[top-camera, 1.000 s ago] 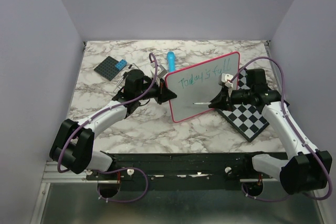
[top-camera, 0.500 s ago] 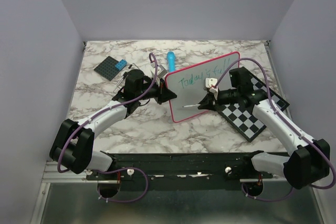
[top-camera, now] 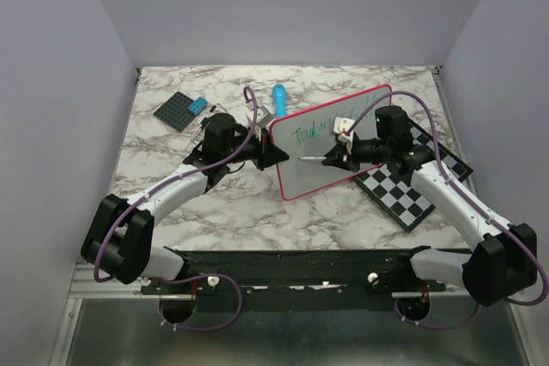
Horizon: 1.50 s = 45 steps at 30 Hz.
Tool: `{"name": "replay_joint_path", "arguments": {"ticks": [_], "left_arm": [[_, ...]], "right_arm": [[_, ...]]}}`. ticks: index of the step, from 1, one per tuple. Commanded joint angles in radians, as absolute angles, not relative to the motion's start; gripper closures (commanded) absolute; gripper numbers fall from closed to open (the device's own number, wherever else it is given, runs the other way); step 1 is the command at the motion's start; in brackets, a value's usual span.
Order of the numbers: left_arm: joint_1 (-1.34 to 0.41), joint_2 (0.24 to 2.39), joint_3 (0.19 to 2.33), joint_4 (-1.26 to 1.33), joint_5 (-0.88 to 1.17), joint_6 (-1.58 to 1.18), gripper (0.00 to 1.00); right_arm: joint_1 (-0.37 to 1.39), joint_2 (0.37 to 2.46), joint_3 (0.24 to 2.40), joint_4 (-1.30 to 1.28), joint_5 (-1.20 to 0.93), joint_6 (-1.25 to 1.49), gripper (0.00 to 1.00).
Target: Write a sentence on the whiteboard
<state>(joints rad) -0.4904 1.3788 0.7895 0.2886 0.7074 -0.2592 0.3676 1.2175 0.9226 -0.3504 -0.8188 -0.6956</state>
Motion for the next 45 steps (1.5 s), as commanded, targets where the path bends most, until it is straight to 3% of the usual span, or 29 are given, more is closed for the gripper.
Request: {"name": "replay_joint_path", "arguments": {"ticks": [1,45], "left_arm": [[-0.495,1.41,0.778,0.141,0.664,-0.212,1.0],[-0.495,1.419,0.781,0.127,0.676,-0.176,1.0]], "right_arm": [[0.376,1.235,0.917,-0.321,-0.792,-0.683,0.99],[0.324,1.197,0.923,-0.304,-0.758,-0.618,1.0]]}}
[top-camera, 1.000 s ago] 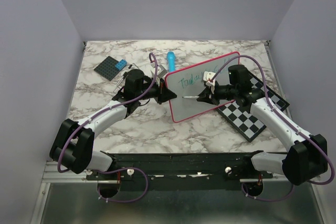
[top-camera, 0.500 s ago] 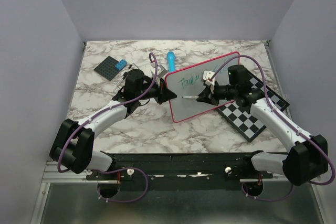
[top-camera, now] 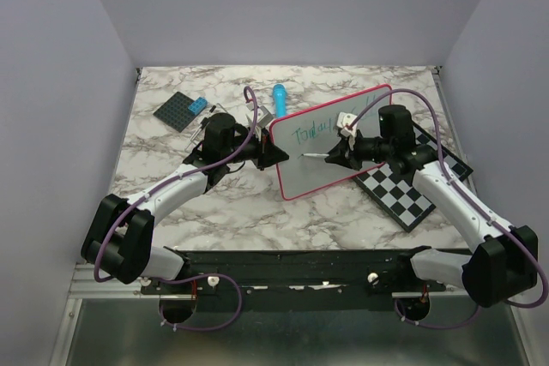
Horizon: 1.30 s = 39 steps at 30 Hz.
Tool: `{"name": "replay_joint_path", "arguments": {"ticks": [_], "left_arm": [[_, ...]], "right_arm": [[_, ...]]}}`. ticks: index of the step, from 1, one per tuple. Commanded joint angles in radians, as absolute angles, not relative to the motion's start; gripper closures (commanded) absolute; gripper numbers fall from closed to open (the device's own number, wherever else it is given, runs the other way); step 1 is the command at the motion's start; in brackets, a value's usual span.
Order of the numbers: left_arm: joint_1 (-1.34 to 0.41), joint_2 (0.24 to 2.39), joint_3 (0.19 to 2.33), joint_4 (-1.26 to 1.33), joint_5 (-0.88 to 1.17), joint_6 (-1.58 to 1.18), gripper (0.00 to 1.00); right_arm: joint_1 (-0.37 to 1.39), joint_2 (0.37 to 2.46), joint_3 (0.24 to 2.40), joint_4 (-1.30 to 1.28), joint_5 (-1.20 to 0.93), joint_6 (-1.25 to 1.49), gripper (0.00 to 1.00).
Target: Write a sentence on the whiteboard
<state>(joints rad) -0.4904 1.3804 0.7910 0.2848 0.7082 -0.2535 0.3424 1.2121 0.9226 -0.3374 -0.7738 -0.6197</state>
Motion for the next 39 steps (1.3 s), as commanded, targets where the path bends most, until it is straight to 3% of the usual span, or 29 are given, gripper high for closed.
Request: {"name": "replay_joint_path", "arguments": {"ticks": [1,39], "left_arm": [[-0.495,1.417,0.781,0.127,0.676,-0.176,1.0],[-0.495,1.425,0.785,0.124,0.69,-0.169,1.0]], "right_arm": [[0.322,1.197,0.923,-0.307,-0.759,-0.626,1.0],[0.327,1.272,0.943,-0.387,-0.851,-0.689,1.0]]}}
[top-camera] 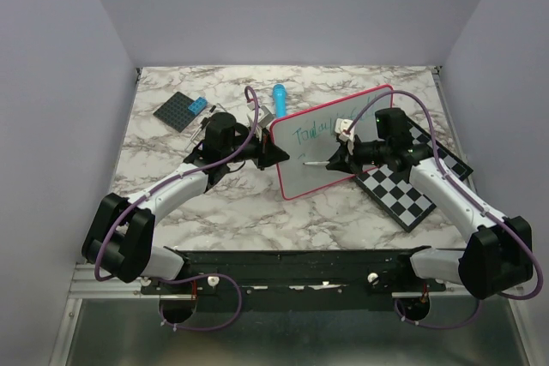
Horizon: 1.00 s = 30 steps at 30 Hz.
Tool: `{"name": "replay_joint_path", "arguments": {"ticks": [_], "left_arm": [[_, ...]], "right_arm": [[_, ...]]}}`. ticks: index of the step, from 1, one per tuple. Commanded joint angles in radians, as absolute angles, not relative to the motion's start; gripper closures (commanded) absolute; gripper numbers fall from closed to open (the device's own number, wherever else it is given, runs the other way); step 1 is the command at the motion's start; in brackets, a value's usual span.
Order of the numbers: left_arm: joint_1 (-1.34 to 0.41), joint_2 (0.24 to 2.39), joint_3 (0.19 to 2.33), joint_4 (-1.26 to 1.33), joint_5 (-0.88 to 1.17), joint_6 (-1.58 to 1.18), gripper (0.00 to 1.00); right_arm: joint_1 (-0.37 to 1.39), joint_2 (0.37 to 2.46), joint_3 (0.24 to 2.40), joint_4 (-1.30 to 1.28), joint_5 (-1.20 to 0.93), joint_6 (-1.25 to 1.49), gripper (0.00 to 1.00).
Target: Write a sentence on the whiteboard
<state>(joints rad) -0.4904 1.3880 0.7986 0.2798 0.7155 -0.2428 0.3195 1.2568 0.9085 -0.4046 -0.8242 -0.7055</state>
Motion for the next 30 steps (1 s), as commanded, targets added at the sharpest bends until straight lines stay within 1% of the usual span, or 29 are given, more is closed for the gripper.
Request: {"name": "replay_joint_path", "arguments": {"ticks": [1,12,18,30], "left_arm": [[-0.495,1.427,0.785,0.124,0.689,-0.169,1.0],[-0.495,1.43,0.787,0.123,0.69,-0.167,1.0],[-0.495,1.43,0.787,0.123,0.693,-0.167,1.0],[-0.495,1.428,0.788,0.12,0.696,-0.163,1.0]], "right_arm": [[0.328,1.273,0.945,-0.388,-0.853,-0.687,1.0],[0.337,1.255,0.963,-0.379,-0.891,-0.647,1.0],[0.337,1.267,0.985,-0.347,-0.868,-0.6,1.0],[0.337,1.292,0.968,-0.362,-0.862,-0.621,1.0]]}}
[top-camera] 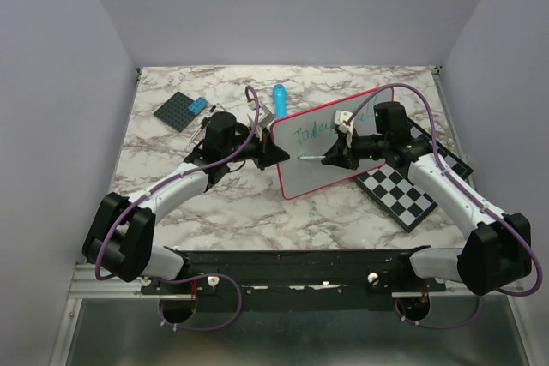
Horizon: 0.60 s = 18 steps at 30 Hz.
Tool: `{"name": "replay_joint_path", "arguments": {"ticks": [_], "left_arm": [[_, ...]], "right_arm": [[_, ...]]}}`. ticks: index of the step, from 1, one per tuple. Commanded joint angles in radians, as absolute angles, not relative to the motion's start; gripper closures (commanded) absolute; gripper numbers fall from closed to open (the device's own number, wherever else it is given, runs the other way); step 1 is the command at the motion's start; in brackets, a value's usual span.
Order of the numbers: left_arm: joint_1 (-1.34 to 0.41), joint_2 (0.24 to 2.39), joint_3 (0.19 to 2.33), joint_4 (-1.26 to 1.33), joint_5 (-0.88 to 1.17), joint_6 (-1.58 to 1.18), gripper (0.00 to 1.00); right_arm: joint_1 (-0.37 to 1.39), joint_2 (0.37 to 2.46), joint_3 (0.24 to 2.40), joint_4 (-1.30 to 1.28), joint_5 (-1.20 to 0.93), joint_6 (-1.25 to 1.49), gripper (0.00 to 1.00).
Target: Write a sentence on the whiteboard
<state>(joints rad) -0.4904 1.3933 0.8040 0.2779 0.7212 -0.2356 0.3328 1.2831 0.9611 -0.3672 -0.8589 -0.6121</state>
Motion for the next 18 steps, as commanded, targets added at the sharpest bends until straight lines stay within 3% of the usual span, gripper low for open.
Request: {"name": "replay_joint_path", "arguments": {"ticks": [1,18], "left_arm": [[-0.495,1.428,0.788,0.12,0.696,-0.164,1.0],[-0.495,1.428,0.792,0.11,0.695,-0.156,1.0]], "right_arm": [[0.339,1.292,0.962,-0.365,-0.859,-0.624,0.99],[0.325,1.259,0.93,-0.41,-0.808,-0.669,0.99]]}}
